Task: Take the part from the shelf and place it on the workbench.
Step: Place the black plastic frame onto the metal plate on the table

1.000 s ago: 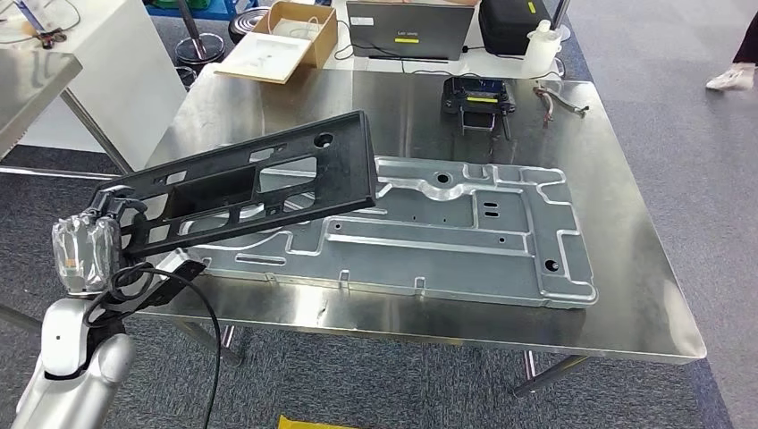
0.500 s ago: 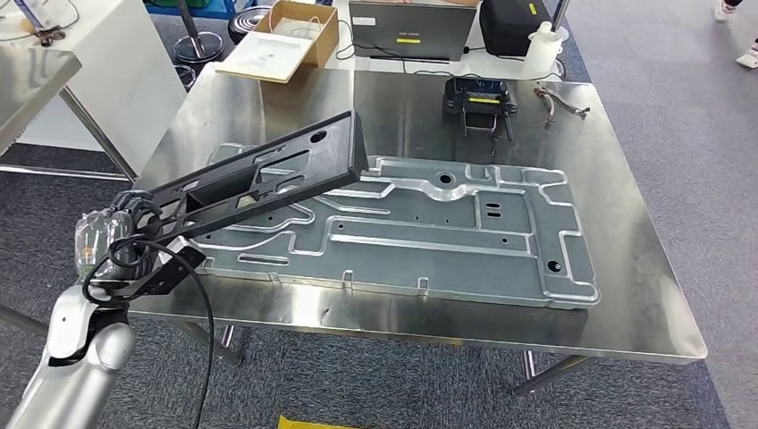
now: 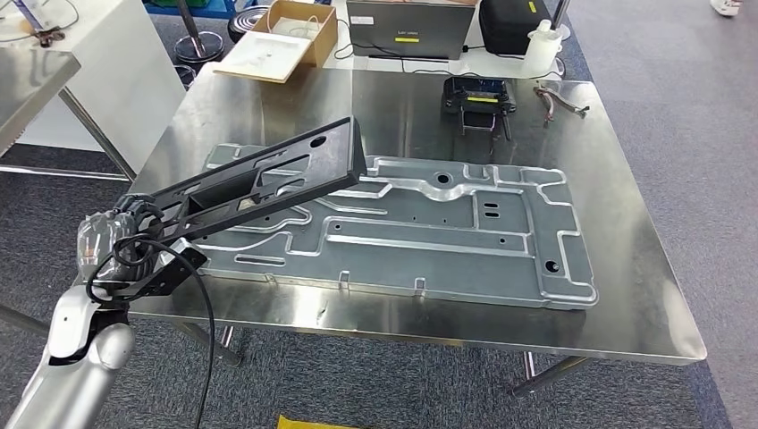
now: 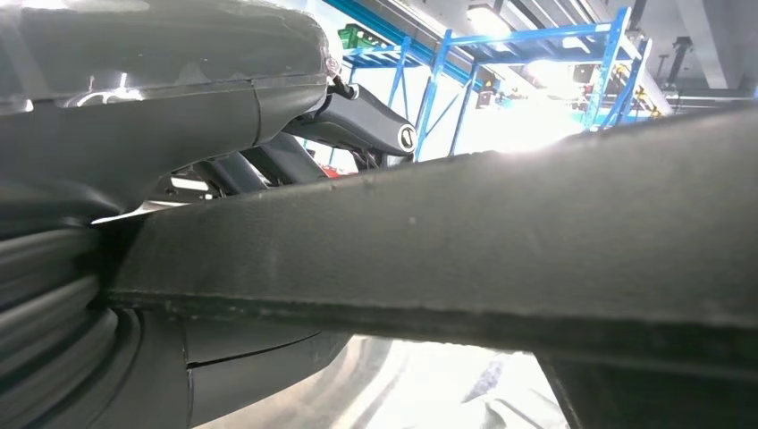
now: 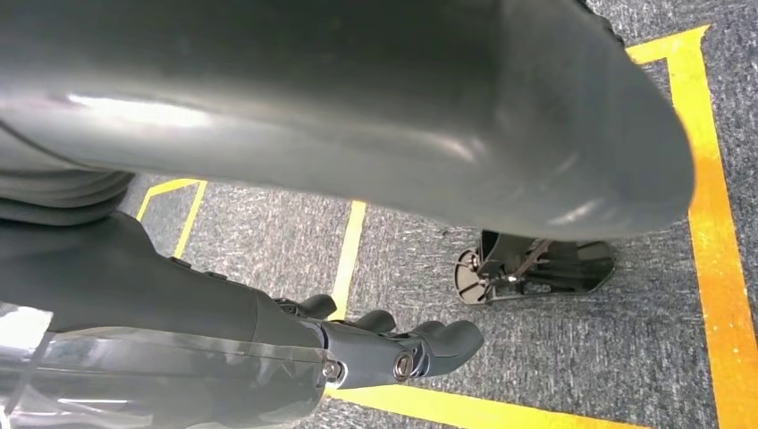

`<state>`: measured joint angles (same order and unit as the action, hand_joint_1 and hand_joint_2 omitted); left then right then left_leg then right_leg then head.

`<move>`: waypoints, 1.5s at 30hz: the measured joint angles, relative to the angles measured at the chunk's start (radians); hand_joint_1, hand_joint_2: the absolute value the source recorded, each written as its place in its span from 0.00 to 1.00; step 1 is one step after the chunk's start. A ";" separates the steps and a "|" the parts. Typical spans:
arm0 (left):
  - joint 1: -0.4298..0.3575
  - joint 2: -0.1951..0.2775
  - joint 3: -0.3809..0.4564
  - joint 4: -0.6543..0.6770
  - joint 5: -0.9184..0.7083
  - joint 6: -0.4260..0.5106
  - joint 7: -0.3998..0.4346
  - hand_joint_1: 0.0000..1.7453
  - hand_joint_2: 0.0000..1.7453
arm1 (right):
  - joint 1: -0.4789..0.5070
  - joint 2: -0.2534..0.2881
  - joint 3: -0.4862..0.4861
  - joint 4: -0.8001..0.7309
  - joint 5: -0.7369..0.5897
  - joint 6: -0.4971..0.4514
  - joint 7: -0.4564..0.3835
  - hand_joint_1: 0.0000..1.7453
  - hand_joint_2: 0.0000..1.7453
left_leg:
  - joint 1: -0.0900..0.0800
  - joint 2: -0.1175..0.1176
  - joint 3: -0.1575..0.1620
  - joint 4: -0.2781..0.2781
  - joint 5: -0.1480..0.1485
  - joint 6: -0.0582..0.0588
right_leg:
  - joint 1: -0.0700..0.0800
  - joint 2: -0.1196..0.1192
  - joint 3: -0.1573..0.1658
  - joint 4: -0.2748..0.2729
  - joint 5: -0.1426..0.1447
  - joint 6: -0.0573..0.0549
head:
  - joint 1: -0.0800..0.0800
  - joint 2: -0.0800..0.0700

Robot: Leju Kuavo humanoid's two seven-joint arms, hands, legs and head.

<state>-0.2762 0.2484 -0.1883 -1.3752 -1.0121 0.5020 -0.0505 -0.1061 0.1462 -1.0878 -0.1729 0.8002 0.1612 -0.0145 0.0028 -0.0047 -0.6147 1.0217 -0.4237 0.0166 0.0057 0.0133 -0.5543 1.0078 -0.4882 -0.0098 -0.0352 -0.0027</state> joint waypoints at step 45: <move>-0.489 -0.090 -0.143 0.784 0.122 -0.051 -0.268 1.00 1.00 | -0.028 -0.010 0.013 0.000 0.049 0.017 0.016 0.00 0.00 | -0.003 -0.019 0.012 -0.004 -0.004 -0.008 | -0.008 0.043 -0.042 0.003 0.042 -0.002 | 0.000 0.000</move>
<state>-0.7657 0.1585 -0.3313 -0.5912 -0.8901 0.4515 -0.3185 -0.1341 0.1366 -1.0750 -0.1732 0.8493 0.1782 0.0019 -0.0006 -0.0237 -0.6029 1.0173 -0.4276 0.0084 -0.0023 0.0565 -0.5961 1.0111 -0.4460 -0.0114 -0.0351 -0.0027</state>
